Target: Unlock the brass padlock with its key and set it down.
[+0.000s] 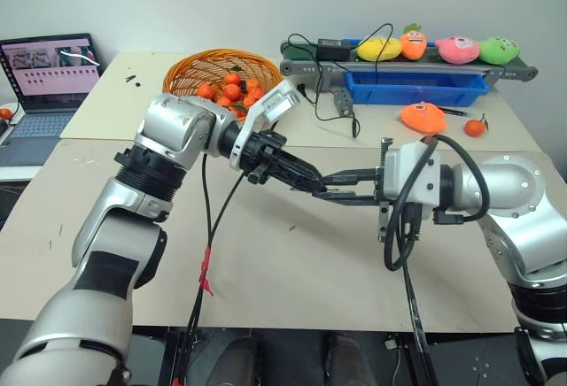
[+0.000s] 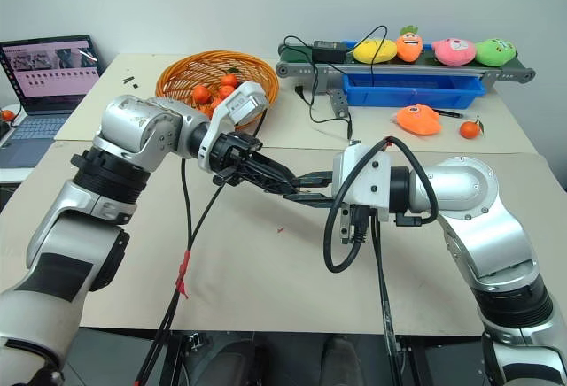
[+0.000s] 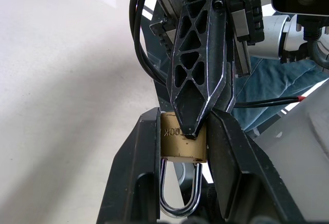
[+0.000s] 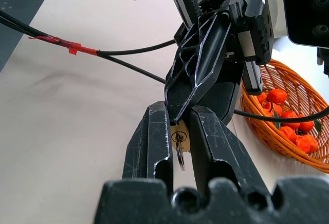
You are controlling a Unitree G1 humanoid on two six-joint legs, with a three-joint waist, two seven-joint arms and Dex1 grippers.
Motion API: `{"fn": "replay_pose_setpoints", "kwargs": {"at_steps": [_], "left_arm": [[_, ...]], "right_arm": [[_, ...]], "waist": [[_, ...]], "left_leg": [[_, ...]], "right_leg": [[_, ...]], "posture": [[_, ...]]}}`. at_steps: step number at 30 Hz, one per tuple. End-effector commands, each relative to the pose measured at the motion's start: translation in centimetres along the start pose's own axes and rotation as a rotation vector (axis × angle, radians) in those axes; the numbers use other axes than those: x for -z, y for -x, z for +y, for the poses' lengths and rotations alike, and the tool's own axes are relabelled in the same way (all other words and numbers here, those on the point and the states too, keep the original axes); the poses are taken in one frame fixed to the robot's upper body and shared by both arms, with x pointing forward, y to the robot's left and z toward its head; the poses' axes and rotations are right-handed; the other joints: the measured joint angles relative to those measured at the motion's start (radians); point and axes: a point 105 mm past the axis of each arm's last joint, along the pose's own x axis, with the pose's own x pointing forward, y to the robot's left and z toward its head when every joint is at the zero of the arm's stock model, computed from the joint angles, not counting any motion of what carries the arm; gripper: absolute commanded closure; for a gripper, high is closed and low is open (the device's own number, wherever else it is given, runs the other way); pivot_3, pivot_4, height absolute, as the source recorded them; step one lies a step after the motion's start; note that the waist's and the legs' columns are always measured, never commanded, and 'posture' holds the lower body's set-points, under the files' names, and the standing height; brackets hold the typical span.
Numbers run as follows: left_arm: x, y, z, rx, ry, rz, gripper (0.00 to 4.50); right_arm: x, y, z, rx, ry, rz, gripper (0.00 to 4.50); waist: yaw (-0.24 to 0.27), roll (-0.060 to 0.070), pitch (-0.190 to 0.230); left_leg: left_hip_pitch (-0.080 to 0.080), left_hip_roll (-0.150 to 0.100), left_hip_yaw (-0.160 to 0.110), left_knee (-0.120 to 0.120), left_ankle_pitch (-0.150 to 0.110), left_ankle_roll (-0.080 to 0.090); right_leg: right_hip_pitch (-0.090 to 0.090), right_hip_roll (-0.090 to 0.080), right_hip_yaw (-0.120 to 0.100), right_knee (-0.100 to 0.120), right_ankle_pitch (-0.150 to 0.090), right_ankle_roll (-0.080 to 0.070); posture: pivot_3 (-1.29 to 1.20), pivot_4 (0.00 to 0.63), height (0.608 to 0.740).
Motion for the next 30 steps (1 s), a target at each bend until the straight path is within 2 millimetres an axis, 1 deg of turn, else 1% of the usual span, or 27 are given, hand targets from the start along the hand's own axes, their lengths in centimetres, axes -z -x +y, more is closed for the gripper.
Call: {"fn": "replay_pose_setpoints", "kwargs": {"at_steps": [1, 10, 12, 13, 15, 17, 22, 24, 28, 30], "left_arm": [[-1.0, -0.5, -0.9, 0.038, -0.054, 0.010, 3.69], [-1.0, -0.5, -0.9, 0.032, -0.063, 0.012, 3.69], [-1.1, -0.5, -0.9, 0.025, -0.060, 0.002, 2.69], [-1.2, -0.5, -0.9, 0.023, -0.057, -0.002, 2.46], [-1.5, -0.4, -0.9, 0.018, -0.056, -0.011, 1.64], [-1.8, -0.4, -0.9, 0.013, -0.054, -0.023, 0.96], [-2.8, 0.0, -1.2, 0.012, -0.043, -0.062, 0.96], [-3.2, 0.2, -1.2, 0.002, -0.065, -0.074, 0.96], [-4.4, 1.1, -1.0, -0.045, -0.131, -0.112, 0.96], [-5.3, 2.1, -0.6, -0.104, -0.169, -0.149, 0.96]], "right_arm": [[-0.7, 0.4, -1.0, 0.051, 0.060, -0.005, 4.40], [-0.6, 0.3, -1.0, 0.050, 0.061, -0.007, 4.40], [-0.6, 0.2, -1.1, 0.048, 0.061, -0.007, 4.40], [-0.6, 0.2, -1.1, 0.048, 0.061, -0.008, 4.40], [-0.6, 0.2, -1.1, 0.047, 0.061, -0.008, 4.40], [-0.6, 0.2, -1.1, 0.046, 0.061, -0.008, 4.40], [-0.5, 0.2, -1.2, 0.046, 0.059, -0.007, 4.40], [-0.4, 0.2, -1.2, 0.045, 0.057, -0.006, 4.40], [0.1, 0.3, -1.2, 0.048, 0.049, 0.009, 4.40], [0.7, 0.8, -1.7, 0.068, 0.041, 0.030, 4.40]], "waist": [[0.000, 0.000, 0.000], [0.000, 0.000, 0.000], [0.000, 0.000, 0.000], [0.000, 0.000, 0.000], [0.000, 0.000, 0.000], [0.000, 0.000, 0.000], [0.000, 0.000, 0.000], [-0.001, 0.000, 0.000], [-0.002, 0.000, 0.000], [-0.001, 0.000, 0.000]], "left_leg": [[0.000, 0.000, 0.000, 0.000, 0.000, 0.000], [0.000, 0.000, 0.000, 0.000, 0.000, 0.000], [0.000, 0.000, 0.000, 0.000, 0.000, 0.000], [0.000, 0.000, 0.000, 0.000, 0.000, 0.000], [0.000, 0.000, 0.000, 0.000, 0.000, 0.000], [0.000, 0.000, 0.000, 0.000, 0.000, 0.000], [0.000, 0.000, 0.000, 0.000, 0.000, 0.000], [0.000, 0.000, 0.000, 0.000, 0.000, 0.000], [0.000, 0.000, 0.000, 0.000, 0.000, 0.000], [0.000, 0.000, 0.000, 0.000, 0.000, 0.000]], "right_leg": [[0.000, 0.000, 0.000, 0.000, 0.000, 0.000], [0.000, 0.000, 0.000, 0.000, 0.000, 0.000], [0.000, 0.000, 0.000, 0.000, 0.000, 0.000], [0.000, 0.000, 0.000, 0.000, 0.000, 0.000], [0.000, 0.000, 0.000, 0.000, 0.000, 0.000], [0.000, 0.000, 0.000, 0.000, 0.000, 0.000], [0.000, 0.000, 0.000, 0.000, 0.000, 0.000], [0.000, 0.000, 0.000, 0.000, 0.000, 0.000], [0.000, 0.000, 0.000, 0.000, 0.000, 0.000], [0.000, 0.000, 0.000, 0.000, 0.000, 0.000]], "posture": [[0.00, 0.150, 0.740], [0.00, 0.150, 0.740], [0.00, 0.150, 0.740], [0.00, 0.150, 0.740], [0.00, 0.150, 0.740], [0.00, 0.150, 0.740], [0.00, 0.150, 0.740], [0.00, 0.150, 0.740], [0.00, 0.150, 0.740], [0.00, 0.150, 0.740]]}}
